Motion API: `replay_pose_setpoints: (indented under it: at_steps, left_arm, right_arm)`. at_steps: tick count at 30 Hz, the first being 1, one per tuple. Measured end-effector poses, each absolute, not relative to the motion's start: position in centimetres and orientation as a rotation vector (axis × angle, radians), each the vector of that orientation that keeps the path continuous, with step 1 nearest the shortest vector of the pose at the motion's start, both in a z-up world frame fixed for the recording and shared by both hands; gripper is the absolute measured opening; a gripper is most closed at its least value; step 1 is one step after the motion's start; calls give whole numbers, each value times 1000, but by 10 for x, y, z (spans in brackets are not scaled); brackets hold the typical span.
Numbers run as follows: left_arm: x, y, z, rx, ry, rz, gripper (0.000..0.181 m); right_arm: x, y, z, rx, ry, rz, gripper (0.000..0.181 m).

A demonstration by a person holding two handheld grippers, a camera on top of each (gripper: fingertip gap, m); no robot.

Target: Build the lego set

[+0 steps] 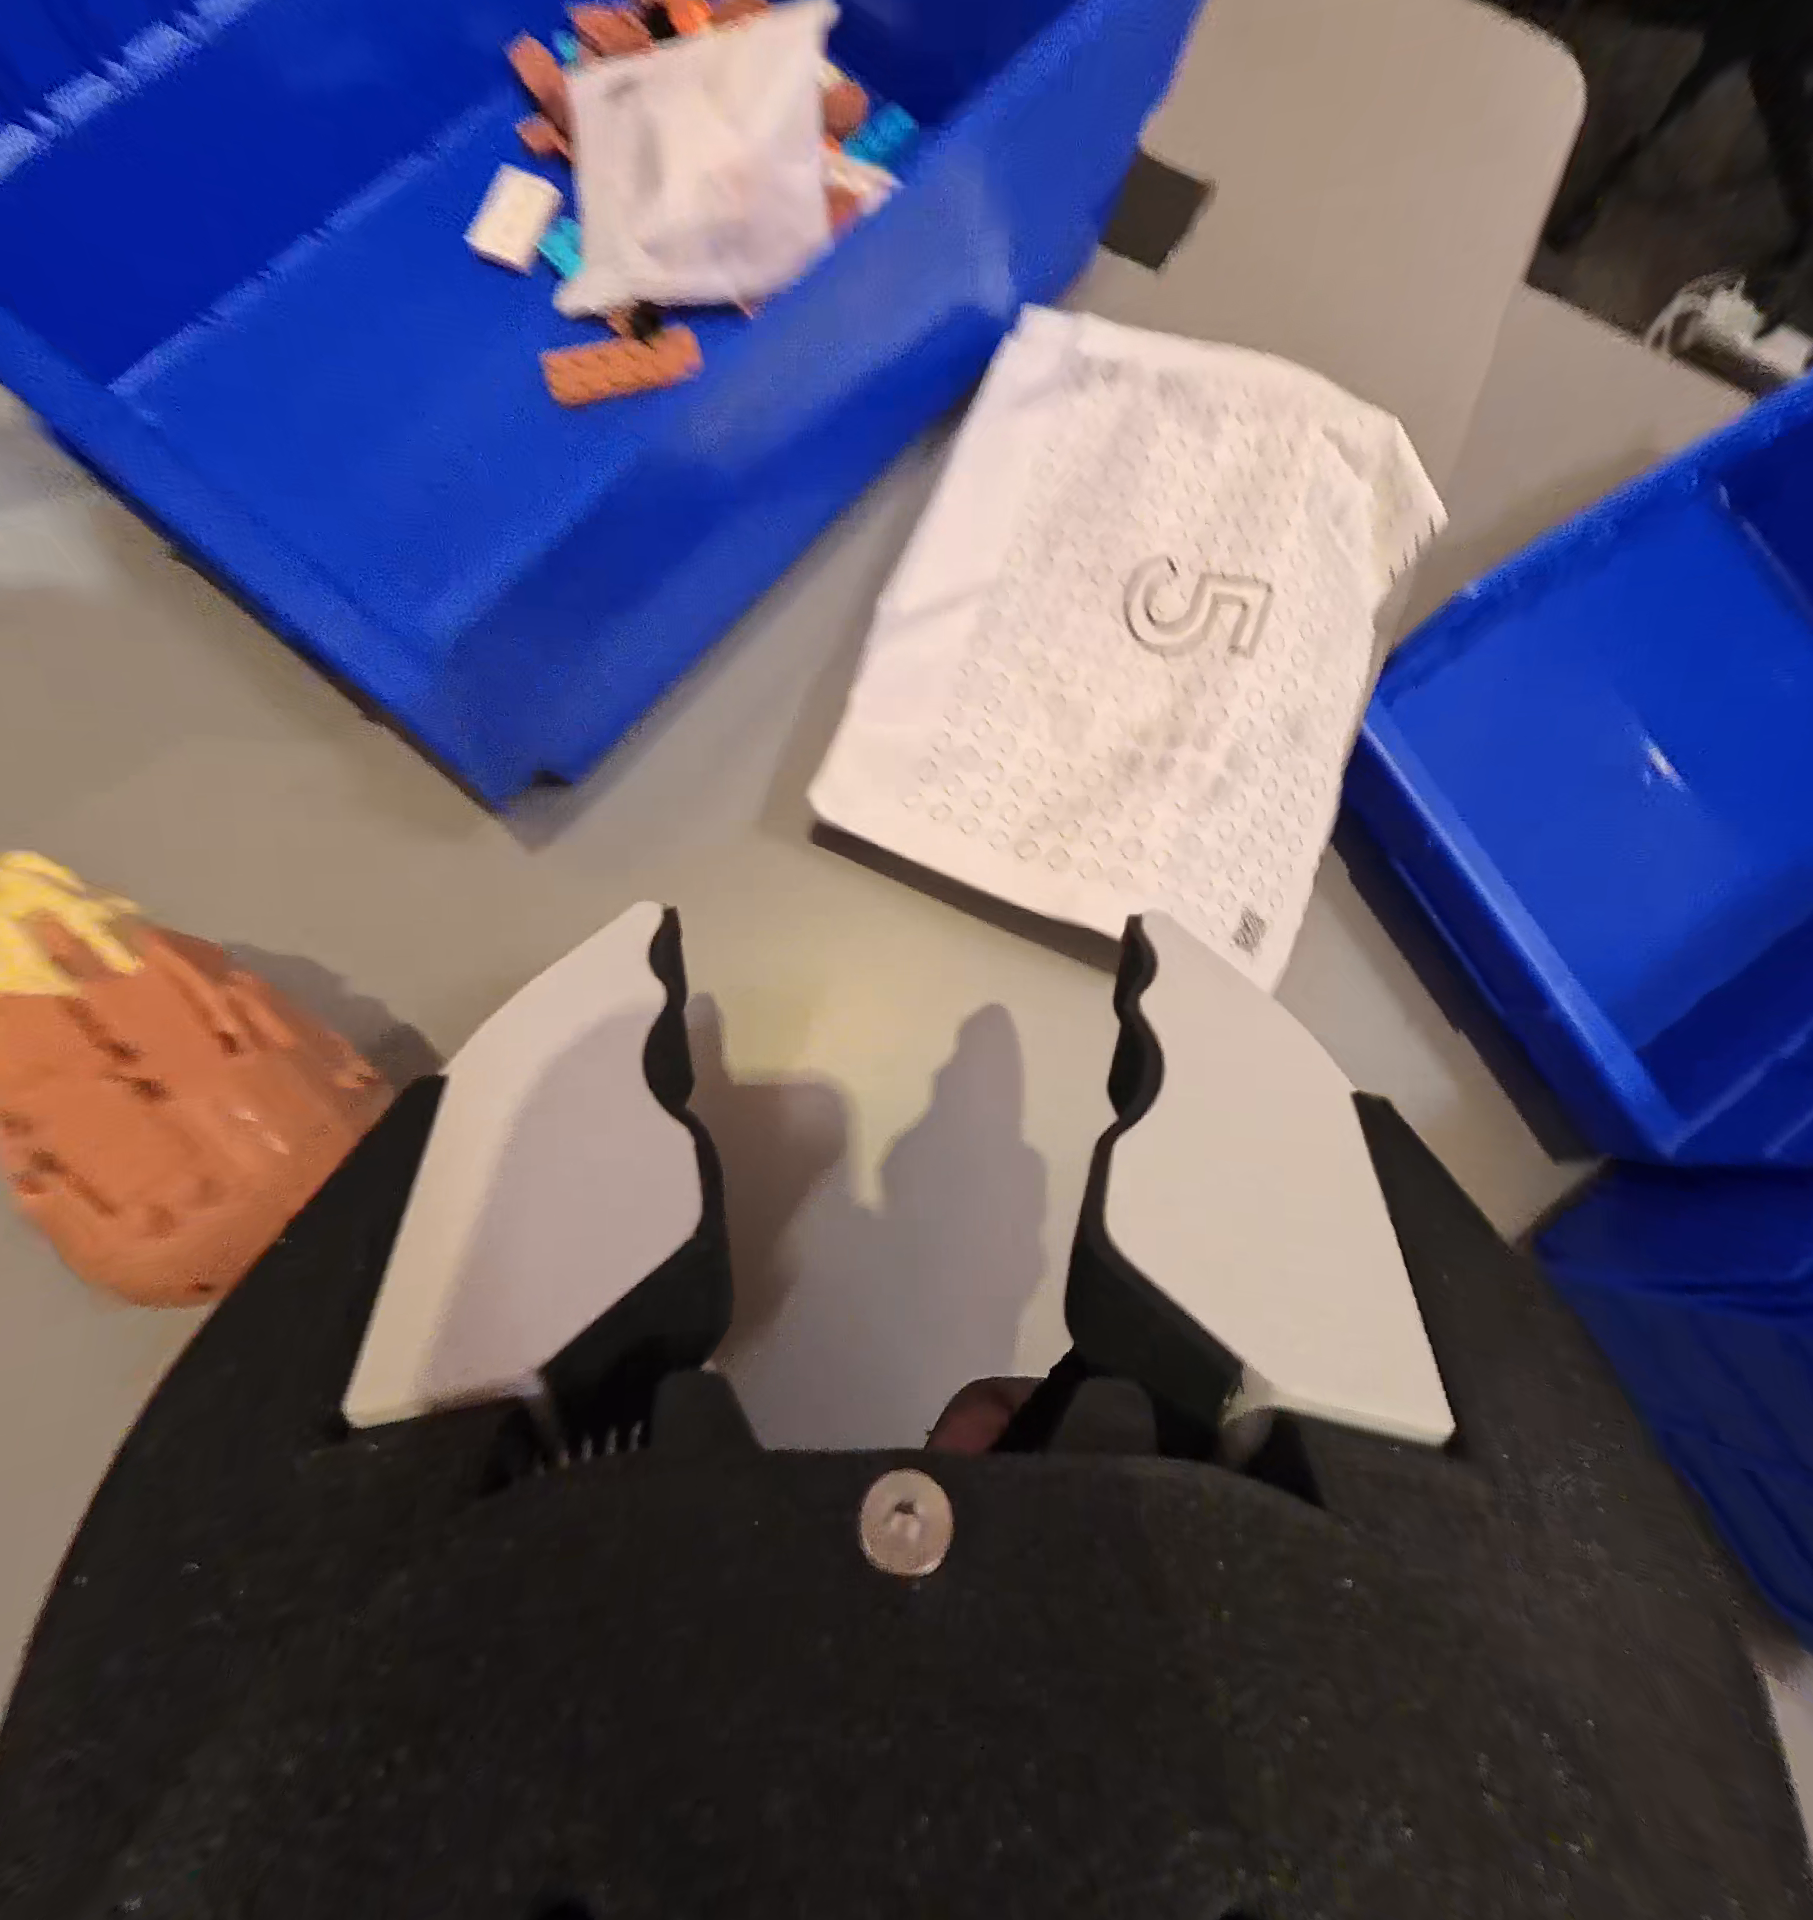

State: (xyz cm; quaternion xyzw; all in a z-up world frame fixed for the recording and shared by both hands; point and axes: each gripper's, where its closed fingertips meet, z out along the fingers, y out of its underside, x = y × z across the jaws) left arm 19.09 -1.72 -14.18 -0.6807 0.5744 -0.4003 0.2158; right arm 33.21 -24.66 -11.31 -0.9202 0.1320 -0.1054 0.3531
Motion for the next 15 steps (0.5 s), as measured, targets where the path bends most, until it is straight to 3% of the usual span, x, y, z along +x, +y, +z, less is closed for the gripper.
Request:
replay_pose_setpoints:
  at_steps: [7, 15]
  left_arm:
    - [174, -18, -129, -1794, 1529, -1174, 43]
    - [143, -23, -142, -1702, 1548, -1134, 45]
  right_arm:
    - [288, -161, -68, -2363, -47, -320, 67]
    - [345, -41, -122, -2721, -373, -448, 70]
